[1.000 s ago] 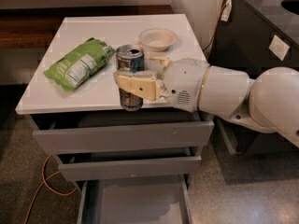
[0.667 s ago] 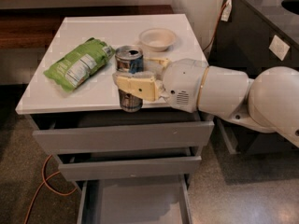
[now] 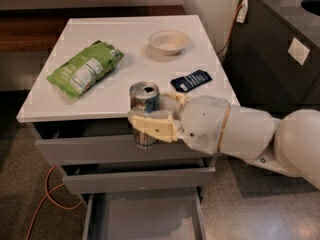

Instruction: Place redbull can into bottom drawer

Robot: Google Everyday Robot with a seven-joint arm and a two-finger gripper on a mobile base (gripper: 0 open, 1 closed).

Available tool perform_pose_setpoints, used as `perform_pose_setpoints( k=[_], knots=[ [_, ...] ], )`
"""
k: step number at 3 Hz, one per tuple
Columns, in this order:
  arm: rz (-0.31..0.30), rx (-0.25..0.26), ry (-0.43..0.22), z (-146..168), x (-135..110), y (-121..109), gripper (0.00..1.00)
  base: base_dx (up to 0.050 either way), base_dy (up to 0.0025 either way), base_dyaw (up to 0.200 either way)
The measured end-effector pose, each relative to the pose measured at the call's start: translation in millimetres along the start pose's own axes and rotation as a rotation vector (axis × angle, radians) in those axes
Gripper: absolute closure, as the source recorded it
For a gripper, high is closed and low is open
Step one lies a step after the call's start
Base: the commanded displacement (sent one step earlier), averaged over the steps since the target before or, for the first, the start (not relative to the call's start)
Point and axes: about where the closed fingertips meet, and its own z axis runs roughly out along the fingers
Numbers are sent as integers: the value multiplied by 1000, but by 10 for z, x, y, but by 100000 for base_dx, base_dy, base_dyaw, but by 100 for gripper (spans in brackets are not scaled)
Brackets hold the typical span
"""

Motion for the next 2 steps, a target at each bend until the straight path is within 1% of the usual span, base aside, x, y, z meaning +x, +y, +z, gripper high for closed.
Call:
perform_pose_setpoints(
  k=[1, 2],
  knots=[
    [5, -26, 1, -109, 262, 85, 100, 0, 0, 0],
    [-6, -78, 9, -201, 589, 100, 100, 0, 0, 0]
  ],
)
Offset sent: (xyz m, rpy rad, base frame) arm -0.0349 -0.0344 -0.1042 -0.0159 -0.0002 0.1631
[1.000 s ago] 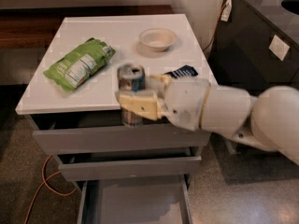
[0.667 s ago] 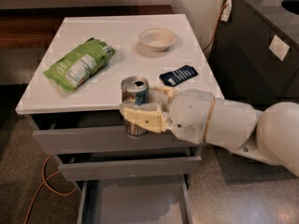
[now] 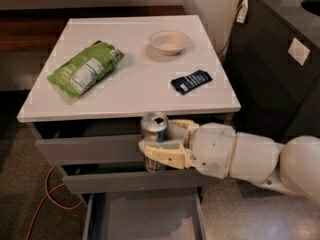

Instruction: Place redbull can into bottom drawer

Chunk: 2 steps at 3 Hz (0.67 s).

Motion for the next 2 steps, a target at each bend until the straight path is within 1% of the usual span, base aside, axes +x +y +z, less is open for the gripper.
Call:
perform_pose_setpoints(
  k=[2],
  knots=[
    [-76, -106, 32, -105, 671, -71, 100, 0, 0, 0]
  ],
)
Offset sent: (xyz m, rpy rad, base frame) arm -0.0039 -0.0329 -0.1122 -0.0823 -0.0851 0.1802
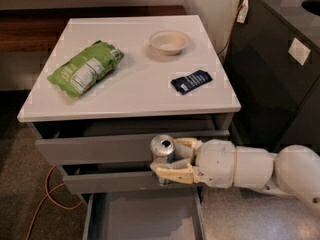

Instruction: Place redbull can into bottom drawer

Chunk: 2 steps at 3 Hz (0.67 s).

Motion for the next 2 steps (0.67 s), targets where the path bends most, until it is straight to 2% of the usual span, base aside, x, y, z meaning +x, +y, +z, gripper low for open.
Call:
perform_pose_setpoints(
  k=[1, 2],
  knots=[
    [-26, -27, 20, -32, 363, -21, 100, 0, 0, 0],
    [-44, -41, 22, -31, 866, -165, 100, 0, 0, 0]
  ],
)
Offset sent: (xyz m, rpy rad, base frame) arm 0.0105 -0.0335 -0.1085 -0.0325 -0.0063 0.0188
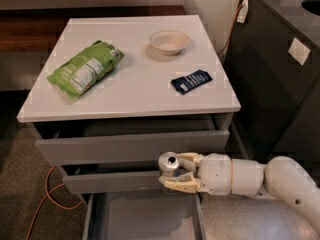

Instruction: Place redbull can into bottom drawer

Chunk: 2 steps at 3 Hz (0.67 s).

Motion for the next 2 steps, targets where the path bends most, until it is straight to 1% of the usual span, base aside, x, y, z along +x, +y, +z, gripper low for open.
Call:
perform_pose_setpoints(
  k=[1, 2],
  knots=[
    [-3, -2, -1, 8, 26, -12, 100, 0, 0, 0],
    [14, 2, 15, 60, 125, 33, 100, 0, 0, 0]
  ],
)
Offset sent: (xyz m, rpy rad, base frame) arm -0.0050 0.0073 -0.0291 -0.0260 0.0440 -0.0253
